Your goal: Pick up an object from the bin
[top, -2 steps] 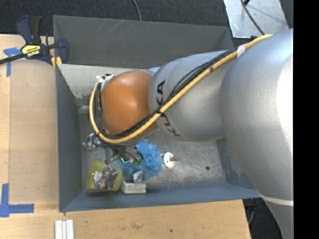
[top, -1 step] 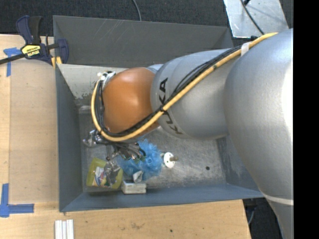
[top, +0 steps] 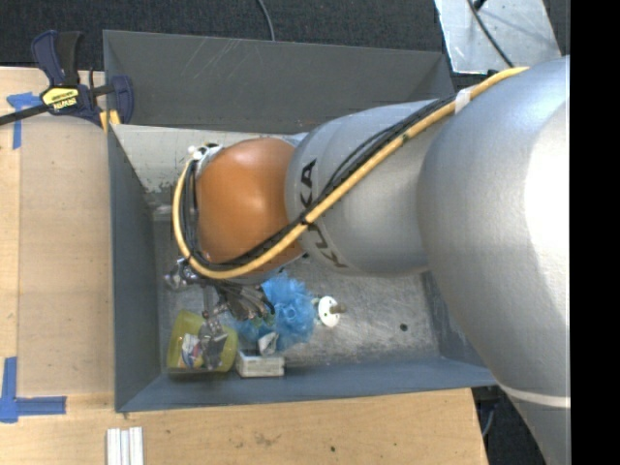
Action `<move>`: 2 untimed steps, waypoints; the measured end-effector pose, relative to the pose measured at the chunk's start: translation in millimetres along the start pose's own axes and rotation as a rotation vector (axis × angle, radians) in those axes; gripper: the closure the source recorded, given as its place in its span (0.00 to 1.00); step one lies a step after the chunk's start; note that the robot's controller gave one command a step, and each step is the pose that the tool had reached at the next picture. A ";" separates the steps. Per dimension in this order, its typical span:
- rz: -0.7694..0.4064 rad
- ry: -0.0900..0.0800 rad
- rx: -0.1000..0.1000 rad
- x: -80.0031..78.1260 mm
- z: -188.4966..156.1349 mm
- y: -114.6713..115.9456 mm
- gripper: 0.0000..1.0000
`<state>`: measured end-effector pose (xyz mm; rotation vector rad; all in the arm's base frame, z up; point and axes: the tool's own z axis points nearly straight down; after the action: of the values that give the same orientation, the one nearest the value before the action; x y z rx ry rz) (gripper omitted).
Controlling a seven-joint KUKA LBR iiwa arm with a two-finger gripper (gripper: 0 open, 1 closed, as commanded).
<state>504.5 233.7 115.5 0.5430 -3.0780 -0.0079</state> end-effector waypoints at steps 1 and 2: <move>-0.006 -0.004 0.000 -0.2 -0.3 -0.6 0.00; 0.002 0.019 -0.004 2.8 7.0 5.5 0.00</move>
Offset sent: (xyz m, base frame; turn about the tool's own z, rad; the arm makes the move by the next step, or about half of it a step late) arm -0.0046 0.0074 -0.0455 0.2898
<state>499.9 238.0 108.6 0.5360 -3.0598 -0.0091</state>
